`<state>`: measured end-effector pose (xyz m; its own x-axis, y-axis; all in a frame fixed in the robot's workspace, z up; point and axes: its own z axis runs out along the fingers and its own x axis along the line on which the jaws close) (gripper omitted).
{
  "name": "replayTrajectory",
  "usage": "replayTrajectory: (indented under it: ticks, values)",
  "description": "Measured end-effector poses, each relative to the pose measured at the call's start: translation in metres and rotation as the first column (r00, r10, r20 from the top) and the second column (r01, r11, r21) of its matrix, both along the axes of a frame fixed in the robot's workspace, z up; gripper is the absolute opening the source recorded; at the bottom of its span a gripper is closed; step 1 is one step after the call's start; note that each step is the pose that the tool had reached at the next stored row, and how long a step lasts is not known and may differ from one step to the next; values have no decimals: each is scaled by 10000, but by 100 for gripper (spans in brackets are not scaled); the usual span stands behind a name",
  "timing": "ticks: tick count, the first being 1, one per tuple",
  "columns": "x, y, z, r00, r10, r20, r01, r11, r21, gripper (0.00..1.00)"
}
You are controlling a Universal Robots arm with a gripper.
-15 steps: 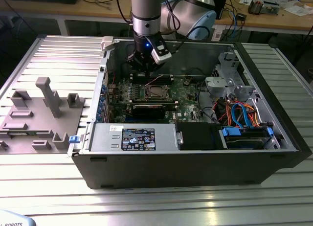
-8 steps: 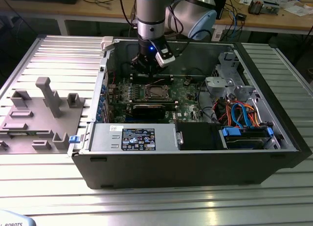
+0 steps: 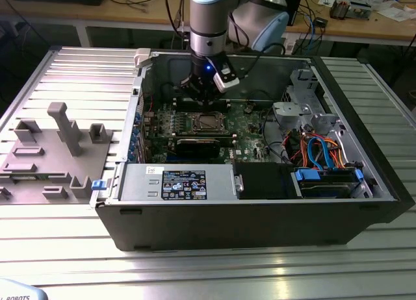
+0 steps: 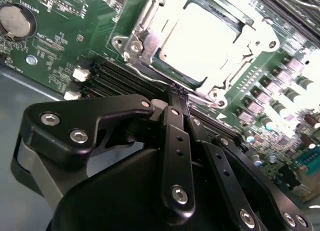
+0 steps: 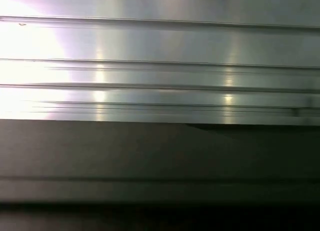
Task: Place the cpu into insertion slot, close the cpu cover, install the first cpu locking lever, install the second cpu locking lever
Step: 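Install the first cpu locking lever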
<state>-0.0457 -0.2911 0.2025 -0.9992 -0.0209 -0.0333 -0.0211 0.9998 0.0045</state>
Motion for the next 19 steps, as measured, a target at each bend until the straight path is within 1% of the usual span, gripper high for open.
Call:
replayTrajectory:
  ticks: [2, 7, 10, 12, 13, 14, 16, 19]
  values:
    - [46, 0, -23, 10000, 0, -27, 0, 10000, -7, 11]
    - [108, 1, -34, 10000, 4, -35, -4, 10000, -1, 11]
    - [118, 2, -33, 10000, 9, -33, -9, 10000, -1, 11]
    - [121, 7, 2, 10000, 9, -16, -9, 10000, 23, 11]
    - [120, 5, 26, 10000, 10, -26, -10, 10000, 9, 11]
    - [119, 4, 72, 10000, 10, -29, -10, 10000, 1, 11]
    - [114, 4, 86, 10000, 8, -25, -8, 10000, -3, 11]
    - [59, 5, 88, 10000, 10, 17, -10, 10000, -4, 11]
